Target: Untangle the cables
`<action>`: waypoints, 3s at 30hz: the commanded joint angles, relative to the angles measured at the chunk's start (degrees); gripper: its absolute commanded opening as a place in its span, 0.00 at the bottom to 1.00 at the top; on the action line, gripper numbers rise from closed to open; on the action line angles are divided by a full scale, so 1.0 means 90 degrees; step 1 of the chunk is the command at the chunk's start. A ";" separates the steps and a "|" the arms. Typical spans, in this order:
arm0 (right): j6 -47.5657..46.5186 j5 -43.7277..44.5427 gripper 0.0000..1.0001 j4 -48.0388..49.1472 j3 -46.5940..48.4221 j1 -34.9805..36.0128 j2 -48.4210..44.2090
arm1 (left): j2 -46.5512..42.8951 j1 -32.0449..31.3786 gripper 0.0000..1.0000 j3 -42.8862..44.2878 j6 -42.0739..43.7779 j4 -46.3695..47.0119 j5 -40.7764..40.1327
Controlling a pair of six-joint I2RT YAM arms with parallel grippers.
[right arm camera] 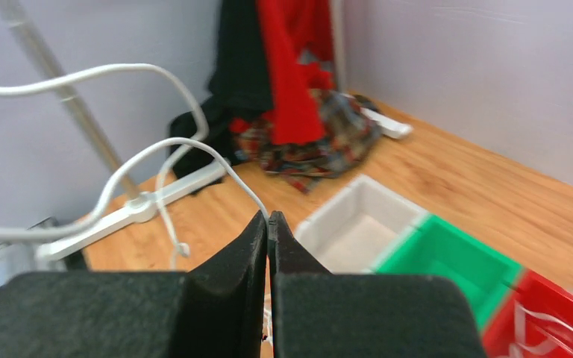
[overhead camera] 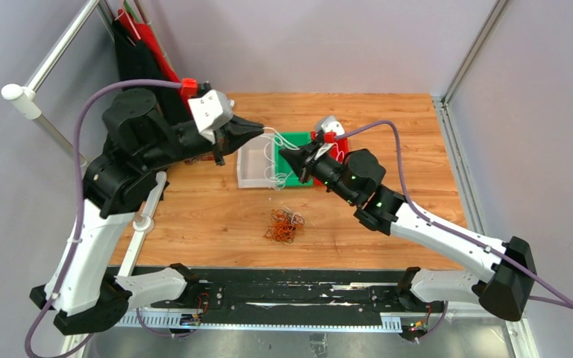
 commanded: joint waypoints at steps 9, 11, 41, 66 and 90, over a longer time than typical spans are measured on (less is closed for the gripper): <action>0.0764 0.1059 0.01 0.0150 -0.0915 -0.2377 -0.0397 | 0.2087 -0.0320 0.01 0.0336 -0.0996 0.2227 -0.0652; 0.0759 0.1125 0.01 0.0211 -0.0890 -0.2648 -0.0202 | 0.2622 -0.0341 0.00 0.0728 -0.1073 0.2199 -0.0737; 0.1632 0.0933 0.60 0.0974 -0.1289 -0.3622 0.1843 | 0.5104 -0.0395 0.00 0.0821 -0.0771 0.2997 -0.2524; 0.2452 0.1888 0.52 -0.0507 -0.2092 -0.4137 -0.0039 | 0.6275 -0.0803 0.00 0.0860 -0.1049 0.2360 -0.2285; 0.2119 0.1142 0.54 -0.0393 -0.1948 -0.4170 -0.0051 | 0.6695 -0.0665 0.57 0.1559 0.0288 0.1837 -0.3008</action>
